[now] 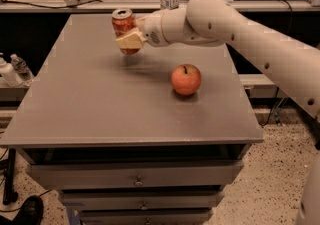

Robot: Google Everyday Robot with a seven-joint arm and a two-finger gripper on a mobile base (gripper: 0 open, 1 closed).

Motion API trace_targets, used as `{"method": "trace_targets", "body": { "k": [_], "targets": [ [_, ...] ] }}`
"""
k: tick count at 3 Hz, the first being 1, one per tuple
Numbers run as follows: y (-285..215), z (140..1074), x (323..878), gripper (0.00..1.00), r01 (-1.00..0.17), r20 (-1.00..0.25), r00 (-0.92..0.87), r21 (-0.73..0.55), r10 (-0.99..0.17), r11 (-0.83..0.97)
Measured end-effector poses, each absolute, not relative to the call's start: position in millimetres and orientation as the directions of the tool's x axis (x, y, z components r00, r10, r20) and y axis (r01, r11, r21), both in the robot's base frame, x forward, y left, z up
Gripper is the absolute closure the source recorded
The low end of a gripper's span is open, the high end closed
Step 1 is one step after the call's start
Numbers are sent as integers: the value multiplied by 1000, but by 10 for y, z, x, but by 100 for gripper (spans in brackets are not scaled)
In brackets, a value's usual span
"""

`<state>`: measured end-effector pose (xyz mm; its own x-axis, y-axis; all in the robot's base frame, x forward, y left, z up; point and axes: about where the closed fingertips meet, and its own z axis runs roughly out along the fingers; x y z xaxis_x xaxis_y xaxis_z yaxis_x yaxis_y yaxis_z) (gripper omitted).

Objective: Move coke can near blue plastic bottle

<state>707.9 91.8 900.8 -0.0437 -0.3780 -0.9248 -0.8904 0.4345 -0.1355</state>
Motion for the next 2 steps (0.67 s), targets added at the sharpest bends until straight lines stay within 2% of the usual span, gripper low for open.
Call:
{"method": "trace_targets", "body": {
  "k": [2],
  "targets": [
    [747,9006,7072,100,-873,-925,-54,-139,-377,467]
  ]
}}
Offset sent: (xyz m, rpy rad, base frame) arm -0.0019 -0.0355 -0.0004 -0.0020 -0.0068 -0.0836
